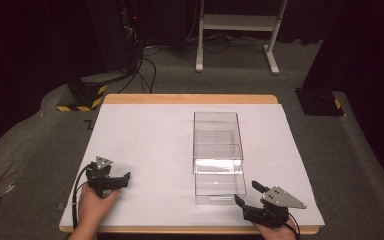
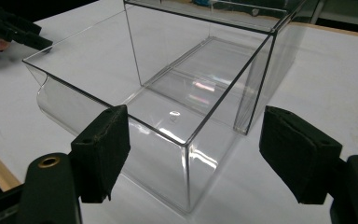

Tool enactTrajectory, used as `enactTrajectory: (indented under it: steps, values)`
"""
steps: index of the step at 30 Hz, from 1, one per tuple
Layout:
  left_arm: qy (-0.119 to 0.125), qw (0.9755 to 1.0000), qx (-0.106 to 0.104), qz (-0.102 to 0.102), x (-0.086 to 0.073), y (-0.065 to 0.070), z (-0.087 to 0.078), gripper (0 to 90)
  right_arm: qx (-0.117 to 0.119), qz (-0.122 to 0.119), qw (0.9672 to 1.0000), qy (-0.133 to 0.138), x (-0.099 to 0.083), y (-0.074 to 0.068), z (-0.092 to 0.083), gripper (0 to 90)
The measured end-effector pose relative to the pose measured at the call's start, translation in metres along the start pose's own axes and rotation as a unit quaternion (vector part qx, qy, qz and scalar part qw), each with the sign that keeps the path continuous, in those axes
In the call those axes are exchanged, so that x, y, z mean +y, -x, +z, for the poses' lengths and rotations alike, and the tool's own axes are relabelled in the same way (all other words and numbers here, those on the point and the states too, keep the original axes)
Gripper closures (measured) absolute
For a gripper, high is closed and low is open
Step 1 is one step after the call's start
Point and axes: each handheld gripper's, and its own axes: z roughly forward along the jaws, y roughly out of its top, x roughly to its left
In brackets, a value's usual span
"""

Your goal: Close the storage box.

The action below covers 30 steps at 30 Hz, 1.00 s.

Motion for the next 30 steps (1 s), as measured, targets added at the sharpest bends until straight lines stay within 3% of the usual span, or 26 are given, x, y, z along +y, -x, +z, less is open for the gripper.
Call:
enactTrajectory:
  steps: [9, 13, 21, 30]
  values:
    - [0.0, 1.0, 0.0, 0.0, 0.0, 0.0, 0.0, 1.2, -0.003, 0.007, 0.9999, 0.01, 0.009, 0.003, 0.015, 25.0]
    - [0.0, 1.0, 0.0, 0.0, 0.0, 0.0, 0.0, 1.2, -0.004, 0.005, 0.9999, 0.01, 0.007, 0.002, 0.013, 26.6]
    - [0.0, 1.0, 0.0, 0.0, 0.0, 0.0, 0.0, 1.3, 0.001, 0.008, 0.9999, -0.008, -0.004, -0.002, 0.011, 27.6]
    - [0.0, 1.0, 0.0, 0.0, 0.0, 0.0, 0.0, 1.2, -0.003, 0.011, 0.9997, -0.022, -0.006, -0.001, 0.021, 27.7]
